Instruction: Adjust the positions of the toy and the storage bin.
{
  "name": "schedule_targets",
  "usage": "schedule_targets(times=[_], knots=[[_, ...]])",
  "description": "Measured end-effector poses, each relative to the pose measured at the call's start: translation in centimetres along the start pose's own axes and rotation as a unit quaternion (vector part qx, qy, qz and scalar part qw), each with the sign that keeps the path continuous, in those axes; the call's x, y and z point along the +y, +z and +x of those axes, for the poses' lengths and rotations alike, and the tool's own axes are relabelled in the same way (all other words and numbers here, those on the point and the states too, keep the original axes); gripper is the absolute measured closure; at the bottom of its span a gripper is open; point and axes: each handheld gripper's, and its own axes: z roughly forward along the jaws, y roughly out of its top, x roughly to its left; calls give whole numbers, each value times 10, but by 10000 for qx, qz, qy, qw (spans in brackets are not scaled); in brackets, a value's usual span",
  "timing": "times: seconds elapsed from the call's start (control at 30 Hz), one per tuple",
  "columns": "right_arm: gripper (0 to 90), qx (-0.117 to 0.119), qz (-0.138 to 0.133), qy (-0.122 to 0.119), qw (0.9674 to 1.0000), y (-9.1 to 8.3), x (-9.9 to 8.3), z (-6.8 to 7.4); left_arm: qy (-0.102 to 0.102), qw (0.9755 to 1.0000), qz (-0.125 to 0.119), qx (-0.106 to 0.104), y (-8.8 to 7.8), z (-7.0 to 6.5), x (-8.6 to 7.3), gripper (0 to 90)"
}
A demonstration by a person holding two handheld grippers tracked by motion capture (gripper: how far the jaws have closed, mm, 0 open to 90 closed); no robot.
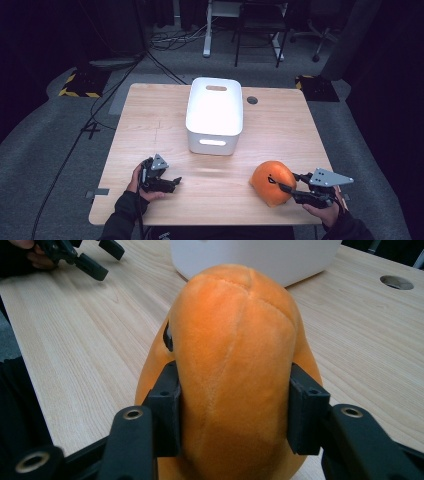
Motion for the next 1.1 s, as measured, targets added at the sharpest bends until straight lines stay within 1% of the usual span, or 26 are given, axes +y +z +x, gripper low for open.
schedule_targets(times=[0.03,0.1,0.13,0.17,0.2,0.27,0.3,0.33,0.37,0.4,0.47,0.5,0.53,0.6,0.63,0.67,0.73,0.8,0.83,0.87,0.9,0.97,1.0,1.03,1.07,1.1], knots=[[515,5,8,8,10000,-1,0,-1,0,10000,-71,-32,-1,0,3,207],[520,15,-11,18,10000,-2,-1,-1,62,9998,-175,55,-3,-2,11,182],[520,22,-3,23,10000,-3,-1,-2,62,9998,-175,55,-3,-2,11,180],[521,17,-8,4,10000,-4,-1,-3,102,9994,-335,2,-6,-5,19,188],[521,17,-7,53,10000,-4,-1,-2,178,9987,-467,34,-9,-6,24,188],[521,16,-17,84,10000,-5,-1,-3,160,9979,-619,-35,-12,-10,33,188],[521,15,-18,48,10000,-6,-2,-4,197,9975,-683,-57,-14,-12,37,188],[521,15,-18,48,10000,-6,-2,-4,197,9975,-683,-57,-14,-12,37,188],[522,4,-16,49,10000,-8,-2,-4,314,9966,-767,-23,-18,-17,47,188],[522,11,-14,75,10000,-8,-2,-4,365,9959,-830,-17,-20,-20,51,188],[522,-1,-23,76,10000,-9,-3,-5,425,9941,-996,-64,-23,-23,59,188],[522,-1,-23,76,10000,-9,-3,-5,425,9941,-996,-64,-23,-23,59,188],[521,-6,-6,93,10000,-9,-3,-5,492,9926,-1109,-63,-25,-26,66,188],[521,-10,-7,88,10000,-10,-3,-4,544,9920,-1136,-95,-26,-27,70,190],[521,-8,-10,47,10000,-10,-3,-5,537,9909,-1218,-192,-27,-29,74,190],[520,21,10,21,10000,-11,-3,-6,639,9893,-1295,-196,-29,-31,78,194],[520,15,11,51,10000,-11,-4,-6,713,9880,-1347,-234,-31,-33,85,194],[519,28,6,61,10000,-12,-4,-7,847,9862,-1404,-236,-31,-36,92,196],[518,16,10,81,10000,-12,-5,-8,847,9862,-1404,-236,-31,-36,92,201],[518,16,10,81,10000,-12,-5,-8,821,9854,-1465,-269,-31,-38,97,201],[518,14,16,86,10000,-12,-5,-8,878,9847,-1472,-299,-30,-41,105,203],[518,7,17,66,10000,-12,-5,-8,1004,9839,-1454,-248,-27,-43,114,207],[518,7,19,62,10000,-12,-5,-8,1004,9839,-1454,-248,-27,-43,114,208],[518,4,18,64,10000,-13,-5,-8,1005,9838,-1454,-295,-24,-45,123,212],[518,-5,19,60,10000,-13,-5,-8,1007,9831,-1481,-367,-22,-46,127,216],[518,-8,24,48,10000,-13,-5,-8,1007,9831,-1481,-367,-22,-46,127,221]])
